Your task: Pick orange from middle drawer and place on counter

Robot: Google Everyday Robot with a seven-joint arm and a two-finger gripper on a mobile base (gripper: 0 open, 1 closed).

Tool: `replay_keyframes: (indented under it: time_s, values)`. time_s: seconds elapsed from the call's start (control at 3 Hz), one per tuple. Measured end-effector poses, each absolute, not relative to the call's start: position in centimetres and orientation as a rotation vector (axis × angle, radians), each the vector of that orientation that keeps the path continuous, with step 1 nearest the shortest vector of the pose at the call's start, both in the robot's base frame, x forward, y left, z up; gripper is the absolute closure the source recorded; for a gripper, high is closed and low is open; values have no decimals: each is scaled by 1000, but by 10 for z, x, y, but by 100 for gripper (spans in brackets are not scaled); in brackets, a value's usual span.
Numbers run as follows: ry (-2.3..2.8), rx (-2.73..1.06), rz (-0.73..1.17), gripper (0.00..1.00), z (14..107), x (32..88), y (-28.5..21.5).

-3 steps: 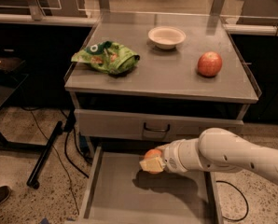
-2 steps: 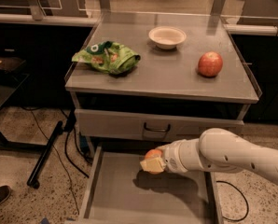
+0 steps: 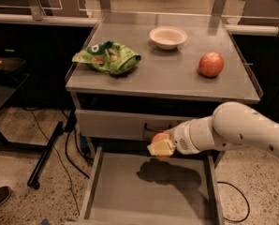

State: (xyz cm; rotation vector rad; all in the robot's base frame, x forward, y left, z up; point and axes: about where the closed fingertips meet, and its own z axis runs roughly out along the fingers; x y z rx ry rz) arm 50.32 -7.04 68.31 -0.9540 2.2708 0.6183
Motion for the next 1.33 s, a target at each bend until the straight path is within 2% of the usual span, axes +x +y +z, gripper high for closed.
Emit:
replay_keyframes:
  time_s: [0.33, 1.0, 1.33]
  values:
    - [2274, -996, 552, 100, 725, 499, -78]
    - [2274, -968, 569, 100, 737, 499, -79]
    - [2221, -962, 542, 100, 778, 501, -90]
